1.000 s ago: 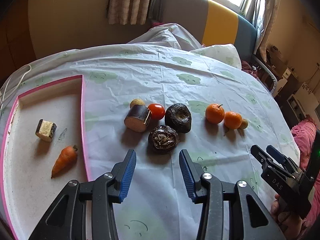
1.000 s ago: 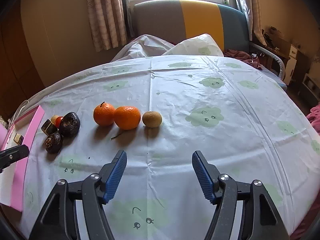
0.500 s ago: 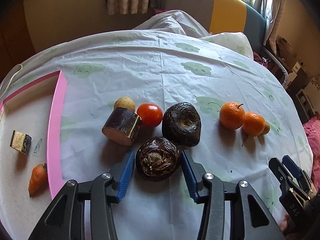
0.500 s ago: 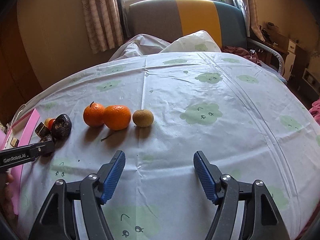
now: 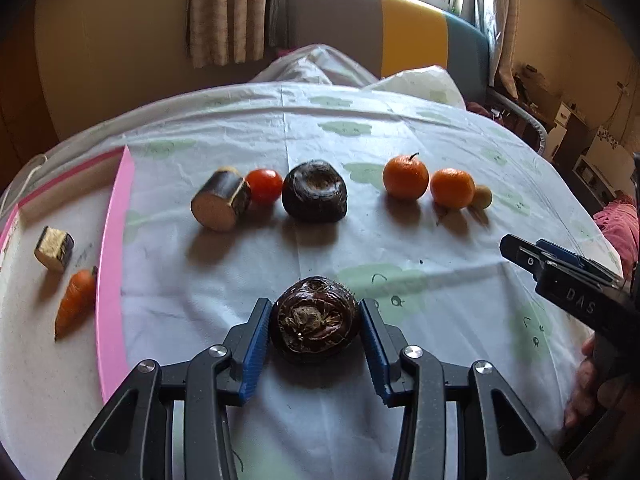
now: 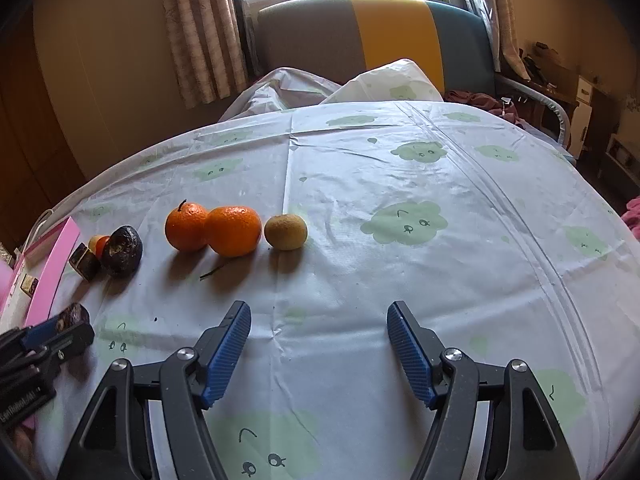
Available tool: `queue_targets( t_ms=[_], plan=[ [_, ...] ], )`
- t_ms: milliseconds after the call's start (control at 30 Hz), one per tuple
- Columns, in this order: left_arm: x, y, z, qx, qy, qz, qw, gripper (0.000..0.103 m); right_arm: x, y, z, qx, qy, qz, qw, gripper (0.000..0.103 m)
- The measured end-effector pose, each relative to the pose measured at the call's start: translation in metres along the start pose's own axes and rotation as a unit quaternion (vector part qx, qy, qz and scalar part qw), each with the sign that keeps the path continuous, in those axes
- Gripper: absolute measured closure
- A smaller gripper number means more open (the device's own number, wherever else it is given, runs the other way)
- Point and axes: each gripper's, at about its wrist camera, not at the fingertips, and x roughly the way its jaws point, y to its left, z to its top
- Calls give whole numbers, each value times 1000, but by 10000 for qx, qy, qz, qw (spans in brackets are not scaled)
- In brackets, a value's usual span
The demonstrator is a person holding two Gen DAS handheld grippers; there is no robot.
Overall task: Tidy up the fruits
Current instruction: 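Carry the dark fruit into the tray with the left gripper while the right gripper grasps the brown kiwi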
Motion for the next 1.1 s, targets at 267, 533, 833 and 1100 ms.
queue_targets(
  t_ms=[267,533,833,1100],
  plan=[
    [3,1,-3,-24,-66,-49,10000,58,2,8,28,-272,-27,156,9995,70],
    [2,3,-5,-102,-141,-102,9998,58,32,13,48,-496,250,239,9982,70],
    [2,5,-7,-144,-194,-137,9996,58,53,16,56,-490,444,338,9972,73],
    [2,4,-6,-97,-188,-110,9997,58,32,15,47,-289,456,503,9973,78]
  ],
)
